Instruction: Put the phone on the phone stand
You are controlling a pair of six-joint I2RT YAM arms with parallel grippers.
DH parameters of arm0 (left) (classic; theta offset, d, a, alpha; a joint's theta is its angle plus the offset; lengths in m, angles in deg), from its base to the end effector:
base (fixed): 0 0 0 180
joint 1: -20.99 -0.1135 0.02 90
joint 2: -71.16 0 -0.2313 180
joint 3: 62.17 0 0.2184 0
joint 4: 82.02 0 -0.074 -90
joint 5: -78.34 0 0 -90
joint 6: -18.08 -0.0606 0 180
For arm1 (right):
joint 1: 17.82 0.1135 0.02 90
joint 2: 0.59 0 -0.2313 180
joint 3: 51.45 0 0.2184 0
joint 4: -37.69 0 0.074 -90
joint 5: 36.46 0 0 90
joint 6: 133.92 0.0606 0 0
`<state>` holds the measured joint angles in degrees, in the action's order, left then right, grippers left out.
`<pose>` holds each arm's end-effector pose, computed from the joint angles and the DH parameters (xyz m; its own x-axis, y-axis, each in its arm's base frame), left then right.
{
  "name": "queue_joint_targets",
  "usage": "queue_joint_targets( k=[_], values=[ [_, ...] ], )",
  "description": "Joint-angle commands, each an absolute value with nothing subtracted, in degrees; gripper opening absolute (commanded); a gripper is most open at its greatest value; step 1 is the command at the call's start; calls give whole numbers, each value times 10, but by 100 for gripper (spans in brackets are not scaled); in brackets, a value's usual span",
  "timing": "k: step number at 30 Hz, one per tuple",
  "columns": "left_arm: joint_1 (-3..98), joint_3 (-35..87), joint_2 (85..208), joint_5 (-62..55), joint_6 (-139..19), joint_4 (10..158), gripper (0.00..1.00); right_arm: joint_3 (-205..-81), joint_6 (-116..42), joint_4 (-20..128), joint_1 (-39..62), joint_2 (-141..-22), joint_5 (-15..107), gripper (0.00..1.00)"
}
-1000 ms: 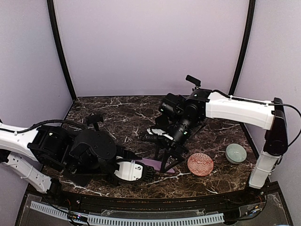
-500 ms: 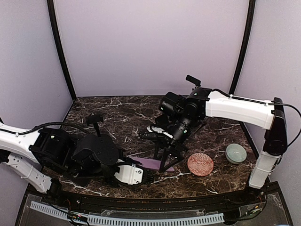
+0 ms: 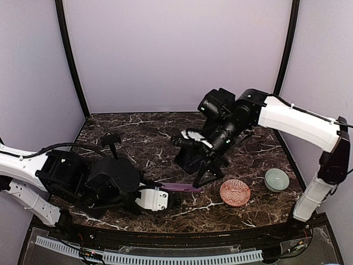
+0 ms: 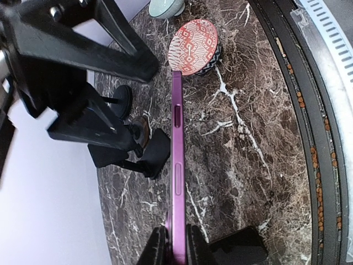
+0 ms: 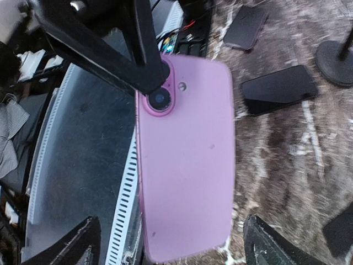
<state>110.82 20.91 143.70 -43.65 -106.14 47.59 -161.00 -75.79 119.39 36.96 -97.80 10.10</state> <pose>0.0329 -0.2615 0.2937 0.4747 0.7600 -0.4439 0.7014 -0.0220 0.7124 0.1413 0.2724 0.2792 -0.0713 -0.7658 -0.6391 -0.9074 -0.2162 0.3603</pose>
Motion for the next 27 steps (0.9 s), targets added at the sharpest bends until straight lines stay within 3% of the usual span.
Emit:
queue_joint_targets(
  k=[1, 5, 14, 23, 27],
  values=[
    [1075, 244, 1420, -388, -967, 482, 0, -1637, -771, 1179, 354, -924, 143, 92],
    [1032, 262, 1409, -315, -918, 493, 0, -1628, -803, 1186, 355, -896, 181, 86],
    [1010, 281, 1404, -277, -894, 510, 0, -1573, -786, 1113, 361, -877, 253, 66],
    [1006, 282, 1382, -275, -868, 524, 0, -1565, -788, 1078, 369, -871, 291, 26],
    [1005, 282, 1380, -283, -860, 531, 0, -1564, -794, 1081, 376, -872, 284, 21]
  ],
)
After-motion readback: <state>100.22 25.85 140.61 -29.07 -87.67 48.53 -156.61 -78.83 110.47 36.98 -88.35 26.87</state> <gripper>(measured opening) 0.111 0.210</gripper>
